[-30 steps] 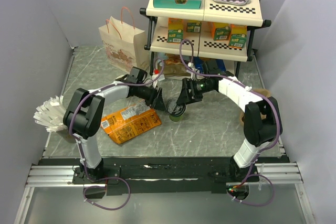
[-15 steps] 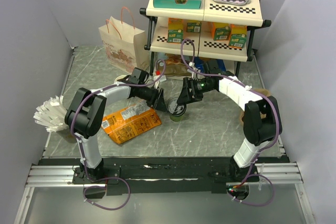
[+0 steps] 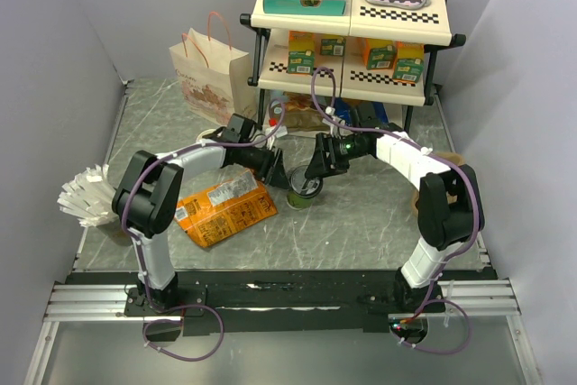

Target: Pack the takeout coffee

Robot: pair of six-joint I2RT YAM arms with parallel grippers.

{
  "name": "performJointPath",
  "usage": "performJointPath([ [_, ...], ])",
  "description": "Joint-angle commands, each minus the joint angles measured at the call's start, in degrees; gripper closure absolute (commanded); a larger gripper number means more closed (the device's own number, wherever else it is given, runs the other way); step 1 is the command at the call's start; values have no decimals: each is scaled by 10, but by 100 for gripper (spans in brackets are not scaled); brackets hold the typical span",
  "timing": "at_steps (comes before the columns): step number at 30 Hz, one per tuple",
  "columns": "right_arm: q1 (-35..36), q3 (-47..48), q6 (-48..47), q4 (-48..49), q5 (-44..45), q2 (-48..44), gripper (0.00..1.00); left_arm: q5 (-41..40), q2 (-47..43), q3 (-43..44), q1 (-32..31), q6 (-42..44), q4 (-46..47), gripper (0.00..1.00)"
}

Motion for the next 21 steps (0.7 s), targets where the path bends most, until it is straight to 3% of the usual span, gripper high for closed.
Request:
performJointPath([
  [1, 2, -2, 18, 7, -36, 10, 35, 7, 6, 31, -8, -10, 29, 35],
  [14, 4, 6, 16, 4, -27, 11, 42, 2, 0, 29, 1, 37, -39, 36],
  [21, 9, 20, 9, -15, -7, 15, 37, -7, 7, 29, 13, 38, -50, 36],
])
